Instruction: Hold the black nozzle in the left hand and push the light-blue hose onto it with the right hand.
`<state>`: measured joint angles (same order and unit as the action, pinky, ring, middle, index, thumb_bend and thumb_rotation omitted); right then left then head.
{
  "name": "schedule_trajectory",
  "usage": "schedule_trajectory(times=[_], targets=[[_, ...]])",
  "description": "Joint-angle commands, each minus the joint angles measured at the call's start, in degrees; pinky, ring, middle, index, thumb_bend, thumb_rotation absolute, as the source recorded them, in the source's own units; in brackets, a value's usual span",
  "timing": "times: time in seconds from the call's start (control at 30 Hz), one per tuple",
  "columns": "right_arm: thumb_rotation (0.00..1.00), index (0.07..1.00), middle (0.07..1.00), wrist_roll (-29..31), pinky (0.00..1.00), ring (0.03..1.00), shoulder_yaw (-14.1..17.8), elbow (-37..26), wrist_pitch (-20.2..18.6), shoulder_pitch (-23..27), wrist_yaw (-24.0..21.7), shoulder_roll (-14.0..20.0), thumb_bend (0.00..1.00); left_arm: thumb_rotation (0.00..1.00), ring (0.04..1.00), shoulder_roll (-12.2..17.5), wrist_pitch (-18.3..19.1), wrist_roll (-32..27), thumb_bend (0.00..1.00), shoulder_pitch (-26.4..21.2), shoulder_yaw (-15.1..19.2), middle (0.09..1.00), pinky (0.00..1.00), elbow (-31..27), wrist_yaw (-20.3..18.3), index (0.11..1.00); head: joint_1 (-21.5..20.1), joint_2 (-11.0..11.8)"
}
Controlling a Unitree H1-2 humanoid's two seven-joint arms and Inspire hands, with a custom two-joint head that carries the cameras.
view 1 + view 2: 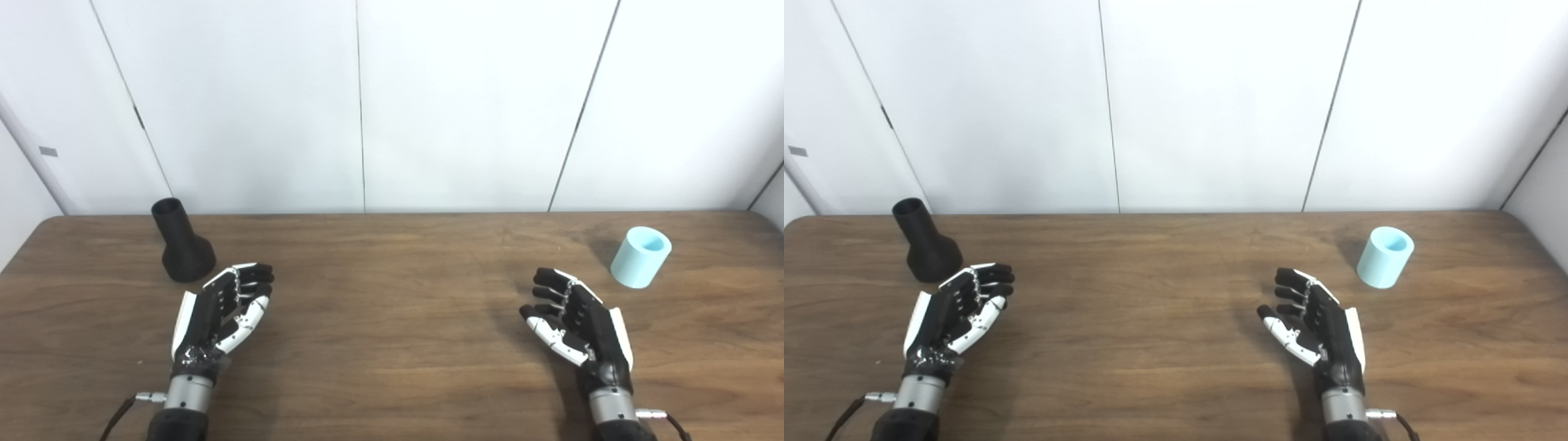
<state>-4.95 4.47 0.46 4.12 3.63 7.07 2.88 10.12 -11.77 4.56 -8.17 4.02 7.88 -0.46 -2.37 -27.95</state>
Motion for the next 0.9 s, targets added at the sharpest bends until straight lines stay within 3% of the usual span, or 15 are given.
schedule_trajectory(times=[0.0, 0.5, 0.6, 0.7, 0.73, 0.8, 0.87], targets=[[0.00, 0.709, 0.735, 0.3, 0.63, 0.718, 0.2, 1.1, 1.9, 0.1, 0.3, -0.3, 0.26, 0.26, 0.623, -0.3, -0.7, 0.6, 0.32, 2.6, -0.3, 0.661, 0.53, 2.7, 0.7, 0.645, 0.0, -0.1], [0.00, 0.702, 0.729, 0.7, 0.61, 0.713, 0.3, 1.1, 1.4, 0.1, 0.4, -0.5, 0.26, 0.25, 0.624, -0.3, -0.5, 0.2, 0.31, 2.4, -0.1, 0.660, 0.54, 3.1, 0.6, 0.645, 0.2, 0.0], [0.00, 0.704, 0.730, 0.6, 0.62, 0.716, 0.4, 1.5, 1.7, 0.2, 0.6, -0.6, 0.26, 0.22, 0.619, -0.5, -0.6, 0.3, 0.37, 2.2, 0.8, 0.656, 0.54, 3.2, 1.7, 0.641, 0.2, 0.1], [0.00, 0.706, 0.730, 0.7, 0.63, 0.717, 0.3, 1.4, 1.4, 0.2, 0.7, -0.8, 0.26, 0.18, 0.588, -0.1, -0.2, 2.3, 0.51, 2.3, 1.5, 0.638, 0.50, 2.6, 3.6, 0.623, 0.1, 0.0], [0.00, 0.705, 0.730, 0.8, 0.63, 0.718, 0.4, 1.6, 1.5, 0.3, 0.6, -0.8, 0.26, 0.17, 0.593, 0.2, 1.6, 1.2, 0.56, 2.3, 2.1, 0.641, 0.51, 2.0, 3.2, 0.626, 0.1, -0.1], [0.00, 0.702, 0.727, 1.0, 0.61, 0.711, 0.4, 1.8, 1.8, 0.5, 0.7, -1.0, 0.26, 0.16, 0.627, 0.6, 8.9, -2.3, 0.65, 2.3, 3.7, 0.672, 0.56, -1.1, 1.6, 0.675, 0.5, 0.1], [0.00, 0.700, 0.727, 0.8, 0.61, 0.709, 0.2, 1.8, 1.7, 0.7, 0.7, -0.9, 0.26, 0.17, 0.649, 1.8, 14.3, -2.3, 0.70, 2.4, 4.8, 0.687, 0.60, -4.5, 1.4, 0.706, 0.7, 0.1]])
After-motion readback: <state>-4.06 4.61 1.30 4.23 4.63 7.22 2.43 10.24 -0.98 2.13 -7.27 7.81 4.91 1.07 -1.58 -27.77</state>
